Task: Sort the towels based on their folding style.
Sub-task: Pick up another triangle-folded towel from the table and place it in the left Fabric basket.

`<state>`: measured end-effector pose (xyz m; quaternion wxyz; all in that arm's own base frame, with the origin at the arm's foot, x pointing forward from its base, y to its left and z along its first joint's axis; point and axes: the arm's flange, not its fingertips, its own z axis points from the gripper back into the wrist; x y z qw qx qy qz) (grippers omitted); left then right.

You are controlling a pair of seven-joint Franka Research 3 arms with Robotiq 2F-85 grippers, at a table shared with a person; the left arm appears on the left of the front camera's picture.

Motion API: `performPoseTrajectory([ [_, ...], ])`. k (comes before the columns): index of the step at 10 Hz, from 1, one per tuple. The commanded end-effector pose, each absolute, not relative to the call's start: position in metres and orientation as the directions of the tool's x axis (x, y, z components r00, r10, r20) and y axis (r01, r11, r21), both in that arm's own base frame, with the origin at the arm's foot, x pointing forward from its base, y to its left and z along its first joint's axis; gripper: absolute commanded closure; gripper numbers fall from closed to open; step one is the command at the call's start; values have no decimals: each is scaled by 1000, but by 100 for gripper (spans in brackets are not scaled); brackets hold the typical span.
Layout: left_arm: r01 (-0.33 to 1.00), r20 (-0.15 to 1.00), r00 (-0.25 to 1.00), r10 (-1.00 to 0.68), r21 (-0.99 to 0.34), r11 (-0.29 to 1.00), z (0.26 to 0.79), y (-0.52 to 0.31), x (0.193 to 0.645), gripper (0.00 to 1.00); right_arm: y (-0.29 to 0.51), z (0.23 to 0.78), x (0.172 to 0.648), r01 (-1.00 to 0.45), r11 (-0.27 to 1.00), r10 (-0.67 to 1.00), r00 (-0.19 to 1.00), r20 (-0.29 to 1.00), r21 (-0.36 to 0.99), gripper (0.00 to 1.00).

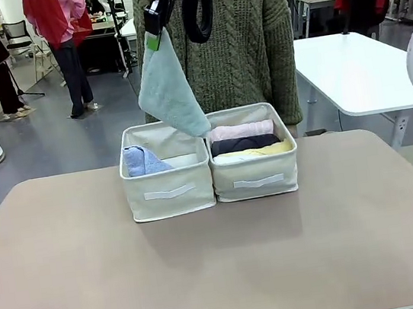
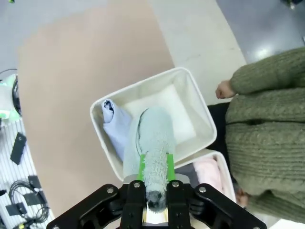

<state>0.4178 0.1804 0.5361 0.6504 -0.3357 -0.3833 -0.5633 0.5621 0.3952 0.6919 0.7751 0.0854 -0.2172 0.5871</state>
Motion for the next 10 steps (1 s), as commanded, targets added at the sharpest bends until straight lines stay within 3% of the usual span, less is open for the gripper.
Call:
performPoseTrajectory([
  [1,990,885,56,-463,10,139,537,181,417,0,392,692,562,-939,304,887,216,408,-163,85],
  [5,990,885,56,-463,10,139,537,181,417,0,393,690,564,-943,300,882,217,418,-144,85],
  [6,990,885,56,-463,10,139,537,181,417,0,405,685,563,-957,180,909,73,410,-228,85],
  [10,990,885,56,-463,10,139,537,181,417,0,440,672,569,-953,-24,923,-137,360,-301,85],
])
